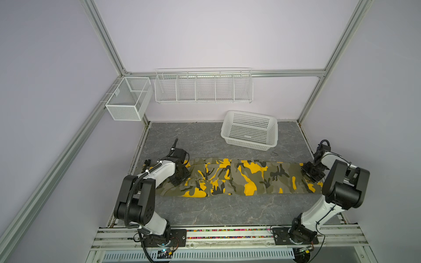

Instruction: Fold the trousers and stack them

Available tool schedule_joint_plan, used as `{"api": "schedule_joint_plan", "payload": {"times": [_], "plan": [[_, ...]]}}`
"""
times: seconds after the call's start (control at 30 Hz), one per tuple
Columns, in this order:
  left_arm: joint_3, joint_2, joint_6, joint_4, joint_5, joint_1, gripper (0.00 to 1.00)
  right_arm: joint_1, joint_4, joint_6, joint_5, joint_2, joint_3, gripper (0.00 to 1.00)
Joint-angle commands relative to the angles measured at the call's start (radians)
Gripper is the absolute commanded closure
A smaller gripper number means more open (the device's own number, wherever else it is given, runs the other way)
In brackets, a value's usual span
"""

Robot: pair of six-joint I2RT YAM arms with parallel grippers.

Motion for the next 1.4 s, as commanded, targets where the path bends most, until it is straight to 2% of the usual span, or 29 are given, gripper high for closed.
{"api": "schedule_joint_plan", "payload": {"times": [0.0,0.1,0.17,0.3,0.5,0.6,0.73,0.87,1.0,1.13,1.37], "plan": [[0.057,-0.028,0.019,-0.139,-0.014,-0.003,0.38,0.072,-0.008,-0.127,-0.100,-0.100,0.039,0.54],[0.174,-0.036,0.105,-0.266,-0.108,-0.002,0.36,0.150,0.036,-0.197,-0.149,-0.191,0.027,0.51],[0.244,-0.036,0.159,-0.318,-0.169,-0.001,0.35,0.210,0.063,-0.276,-0.246,-0.234,0.018,0.49],[0.336,-0.037,0.406,-0.299,-0.154,0.003,0.34,0.377,0.127,-0.446,-0.392,-0.311,-0.017,0.42],[0.421,-0.008,1.056,-0.310,0.034,0.036,0.36,0.653,0.199,-0.655,-0.447,-0.329,-0.032,0.38],[0.436,0.015,1.262,-0.332,0.059,0.053,0.36,0.786,0.189,-0.761,-0.417,-0.265,0.007,0.35],[0.465,0.080,1.354,-0.296,0.064,0.095,0.37,0.917,0.169,-0.875,-0.364,-0.127,0.095,0.33],[0.495,0.153,1.465,-0.280,0.101,0.095,0.37,0.992,0.161,-0.958,-0.336,0.014,0.200,0.32],[0.508,0.209,1.546,-0.277,0.112,0.095,0.38,1.018,0.141,-0.996,-0.333,0.145,0.311,0.32],[0.543,0.274,1.586,-0.291,0.186,0.095,0.38,1.031,0.089,-1.034,-0.370,0.251,0.403,0.33],[0.566,0.350,1.612,-0.274,0.214,0.095,0.39,1.053,0.042,-1.060,-0.408,0.368,0.481,0.35]]}}
